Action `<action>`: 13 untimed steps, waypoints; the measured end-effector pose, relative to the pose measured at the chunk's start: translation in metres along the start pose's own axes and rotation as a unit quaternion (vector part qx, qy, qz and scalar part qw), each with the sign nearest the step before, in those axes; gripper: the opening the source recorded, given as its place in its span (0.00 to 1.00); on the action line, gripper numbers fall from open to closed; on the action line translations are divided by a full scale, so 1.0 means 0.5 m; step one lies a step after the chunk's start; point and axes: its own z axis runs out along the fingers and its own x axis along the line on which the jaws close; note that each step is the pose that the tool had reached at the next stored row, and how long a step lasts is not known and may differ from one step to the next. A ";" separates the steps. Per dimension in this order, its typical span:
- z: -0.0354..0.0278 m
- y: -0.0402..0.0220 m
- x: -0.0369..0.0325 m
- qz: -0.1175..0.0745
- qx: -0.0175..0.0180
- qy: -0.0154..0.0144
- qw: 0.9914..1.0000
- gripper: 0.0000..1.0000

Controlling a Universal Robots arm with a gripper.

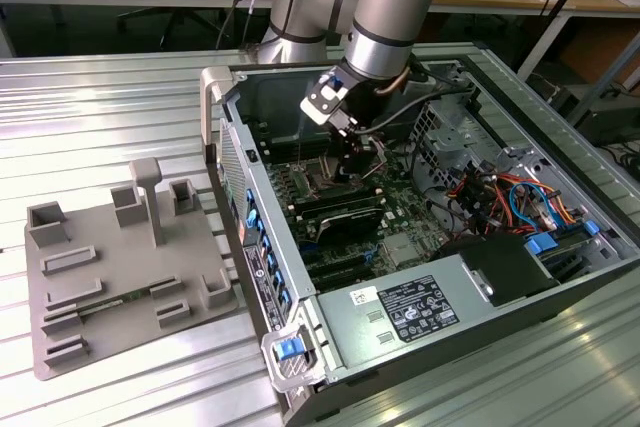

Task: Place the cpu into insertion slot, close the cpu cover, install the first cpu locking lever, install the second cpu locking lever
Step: 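Place the cpu into insertion slot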

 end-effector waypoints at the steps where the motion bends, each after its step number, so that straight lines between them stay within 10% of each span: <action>1: 0.000 0.000 0.000 0.003 0.000 0.000 1.000 0.55; 13: 0.000 0.000 0.000 0.031 0.002 0.001 1.000 0.55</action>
